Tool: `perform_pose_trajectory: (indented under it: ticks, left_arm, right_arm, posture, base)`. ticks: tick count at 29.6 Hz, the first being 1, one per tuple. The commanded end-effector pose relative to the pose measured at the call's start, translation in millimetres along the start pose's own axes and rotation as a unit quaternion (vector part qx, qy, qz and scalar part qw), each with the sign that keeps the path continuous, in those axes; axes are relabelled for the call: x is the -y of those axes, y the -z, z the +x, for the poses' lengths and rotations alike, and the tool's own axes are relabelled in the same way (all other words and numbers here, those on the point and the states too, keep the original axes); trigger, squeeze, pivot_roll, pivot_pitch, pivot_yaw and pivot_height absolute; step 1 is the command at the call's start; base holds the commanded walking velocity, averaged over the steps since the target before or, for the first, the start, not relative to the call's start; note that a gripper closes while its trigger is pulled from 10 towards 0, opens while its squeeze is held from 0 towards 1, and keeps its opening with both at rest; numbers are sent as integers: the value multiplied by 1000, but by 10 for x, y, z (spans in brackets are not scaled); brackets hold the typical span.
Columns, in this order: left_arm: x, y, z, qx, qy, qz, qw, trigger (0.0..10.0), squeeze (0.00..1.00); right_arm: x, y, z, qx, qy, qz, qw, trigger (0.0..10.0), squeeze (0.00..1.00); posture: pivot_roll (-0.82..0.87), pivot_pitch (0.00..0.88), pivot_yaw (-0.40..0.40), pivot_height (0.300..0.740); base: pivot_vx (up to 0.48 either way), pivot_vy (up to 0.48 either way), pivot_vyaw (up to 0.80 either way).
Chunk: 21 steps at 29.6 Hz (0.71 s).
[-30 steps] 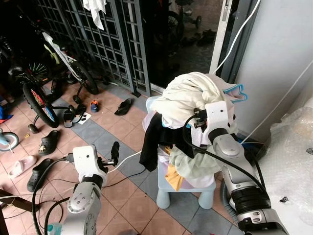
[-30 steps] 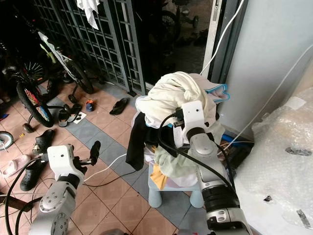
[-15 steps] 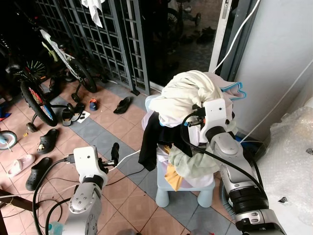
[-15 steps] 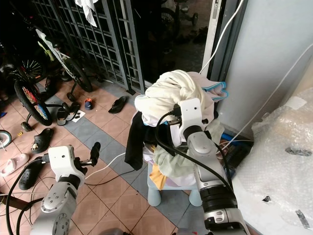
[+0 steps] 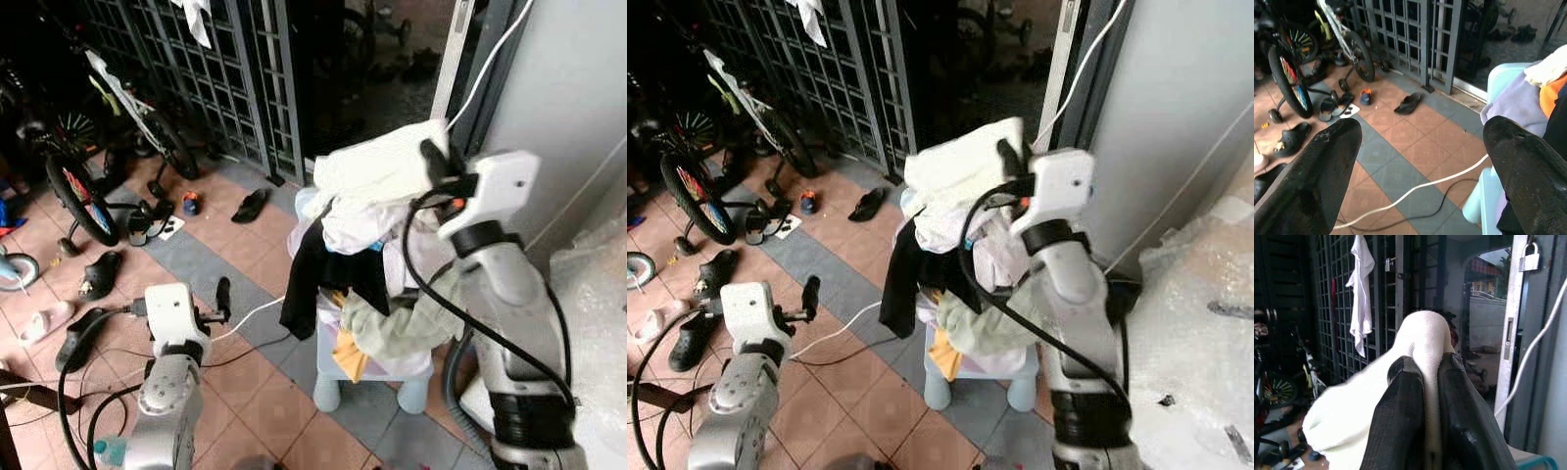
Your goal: Clothes washing
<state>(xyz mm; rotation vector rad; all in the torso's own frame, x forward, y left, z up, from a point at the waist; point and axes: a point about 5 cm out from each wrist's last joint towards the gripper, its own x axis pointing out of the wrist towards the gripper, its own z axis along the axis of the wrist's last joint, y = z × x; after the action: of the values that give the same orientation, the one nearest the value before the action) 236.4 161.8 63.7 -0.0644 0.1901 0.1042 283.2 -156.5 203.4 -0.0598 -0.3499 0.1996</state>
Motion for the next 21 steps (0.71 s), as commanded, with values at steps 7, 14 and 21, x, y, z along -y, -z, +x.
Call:
perform_pose_trajectory:
  ticks: [7, 14, 21]
  left_arm:
    - [21, 5, 52, 0, 3, 16, 1000, 10000, 0]
    - [24, 3, 68, 1, 3, 17, 1000, 10000, 0]
    - [12, 18, 57, -2, 1, 18, 1000, 10000, 0]
  right_arm:
    - [54, -23, -229, -20, 11, -34, 999, 1451, 0]
    - [42, 138, -311, -63, 22, -40, 997, 10000, 0]
    - [54, 148, -296, -65, 28, -46, 996, 10000, 0]
  posture:
    - [-74, 0, 112, 740]
    - [-70, 0, 115, 740]
    - [-69, 0, 112, 740]
  base:
    - [0, 0, 0]
    - [-40, 0, 0]
    - [-288, 0, -434]
